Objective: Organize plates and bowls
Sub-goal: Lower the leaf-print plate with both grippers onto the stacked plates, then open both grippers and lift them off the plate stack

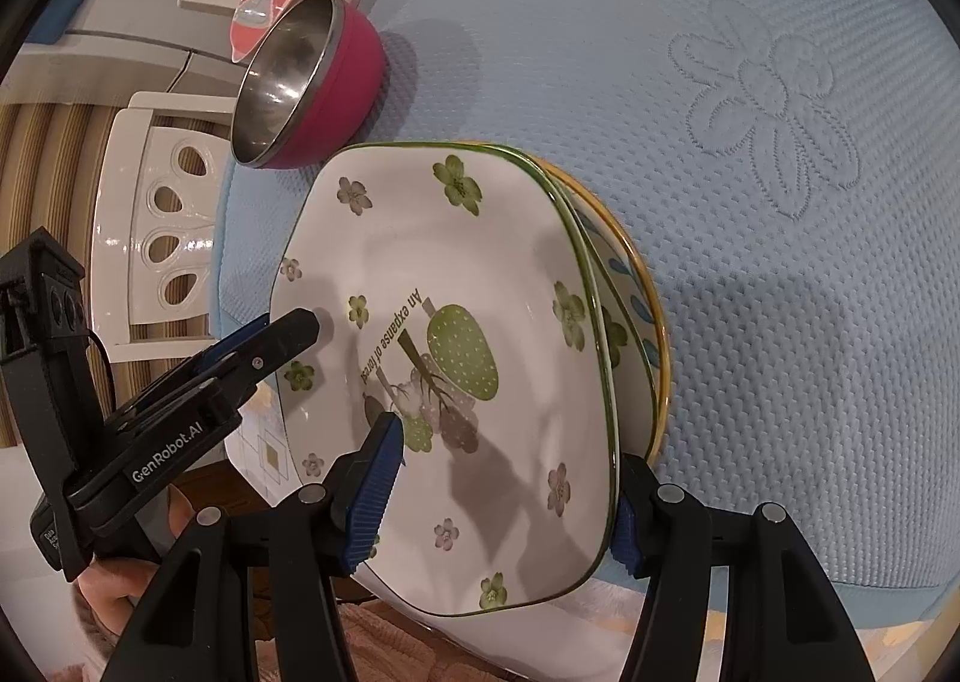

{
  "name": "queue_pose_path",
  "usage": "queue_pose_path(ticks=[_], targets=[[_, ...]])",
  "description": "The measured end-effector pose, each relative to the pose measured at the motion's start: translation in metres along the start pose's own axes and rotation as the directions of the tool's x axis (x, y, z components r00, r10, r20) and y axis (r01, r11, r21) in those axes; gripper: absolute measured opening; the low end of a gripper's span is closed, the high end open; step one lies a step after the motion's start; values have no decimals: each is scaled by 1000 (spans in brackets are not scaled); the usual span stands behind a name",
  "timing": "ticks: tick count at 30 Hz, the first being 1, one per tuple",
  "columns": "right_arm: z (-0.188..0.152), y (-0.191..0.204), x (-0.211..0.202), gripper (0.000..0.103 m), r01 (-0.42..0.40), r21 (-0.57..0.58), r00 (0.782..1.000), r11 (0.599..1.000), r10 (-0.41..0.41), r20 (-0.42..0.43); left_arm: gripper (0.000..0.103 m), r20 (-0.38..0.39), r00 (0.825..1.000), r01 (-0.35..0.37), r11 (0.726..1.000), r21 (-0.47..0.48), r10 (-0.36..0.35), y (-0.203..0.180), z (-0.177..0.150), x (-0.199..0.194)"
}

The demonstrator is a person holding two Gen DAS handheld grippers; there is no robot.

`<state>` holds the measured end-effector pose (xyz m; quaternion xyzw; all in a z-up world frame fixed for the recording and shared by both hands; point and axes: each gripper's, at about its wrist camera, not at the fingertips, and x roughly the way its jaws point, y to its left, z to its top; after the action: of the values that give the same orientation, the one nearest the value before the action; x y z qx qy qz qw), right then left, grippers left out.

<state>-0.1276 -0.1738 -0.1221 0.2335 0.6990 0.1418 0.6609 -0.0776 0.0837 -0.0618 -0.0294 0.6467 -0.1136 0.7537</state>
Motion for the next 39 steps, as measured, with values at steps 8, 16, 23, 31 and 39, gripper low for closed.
queue_pose_path(ticks=[8,16,23,31,39], targets=[[0,-7,-12,59,11,14,1000,1000,-11,10,42,-3,1000,-5,1000,14,5,-2,0,0],[0,-9,-22,59,22,31,999,999,-23,30,43,-3,1000,8,1000,7,-8,0,0,-1],[-1,-1,-18,59,49,26,999,998,-49,23,43,4,1000,7,1000,15,-7,0,2,-5],[-1,9,-19,59,203,12,979,979,-203,15,43,3,1000,-28,999,17,28,4,4,-14],[0,-2,-15,59,151,59,988,987,-152,11,43,3,1000,-14,1000,15,14,9,7,-18]])
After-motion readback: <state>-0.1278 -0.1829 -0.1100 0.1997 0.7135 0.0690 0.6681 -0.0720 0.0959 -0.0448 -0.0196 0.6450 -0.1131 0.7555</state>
